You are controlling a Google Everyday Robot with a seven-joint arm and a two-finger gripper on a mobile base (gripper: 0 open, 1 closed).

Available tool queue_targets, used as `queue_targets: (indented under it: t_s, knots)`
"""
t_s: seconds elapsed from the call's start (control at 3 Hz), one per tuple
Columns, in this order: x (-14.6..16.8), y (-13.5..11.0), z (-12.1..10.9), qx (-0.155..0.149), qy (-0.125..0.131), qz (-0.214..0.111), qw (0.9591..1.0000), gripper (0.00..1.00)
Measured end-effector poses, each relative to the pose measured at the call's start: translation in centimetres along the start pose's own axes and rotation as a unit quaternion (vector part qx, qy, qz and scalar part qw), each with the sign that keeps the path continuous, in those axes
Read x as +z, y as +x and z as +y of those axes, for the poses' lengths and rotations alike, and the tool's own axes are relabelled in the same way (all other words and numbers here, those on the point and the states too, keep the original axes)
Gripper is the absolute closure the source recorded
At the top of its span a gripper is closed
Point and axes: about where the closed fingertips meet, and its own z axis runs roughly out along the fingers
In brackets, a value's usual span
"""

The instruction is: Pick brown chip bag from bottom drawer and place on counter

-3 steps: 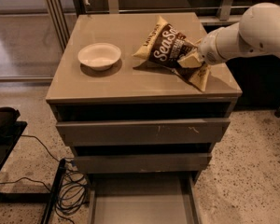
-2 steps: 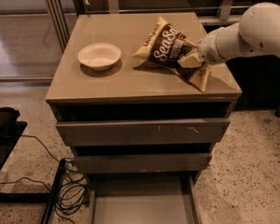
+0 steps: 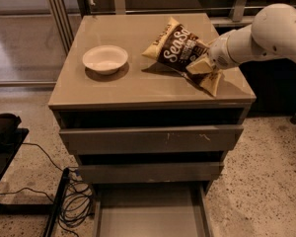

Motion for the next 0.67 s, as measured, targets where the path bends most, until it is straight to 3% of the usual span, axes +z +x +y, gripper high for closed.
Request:
queue_targets:
  t_s: [0.33,0.67]
  knots:
    - [0.0,0.0,0.0,0.0,0.0,0.0,1.0,0.0]
    - [0.01,0.0,0.0,0.0,0.0,0.0,1.0,0.0]
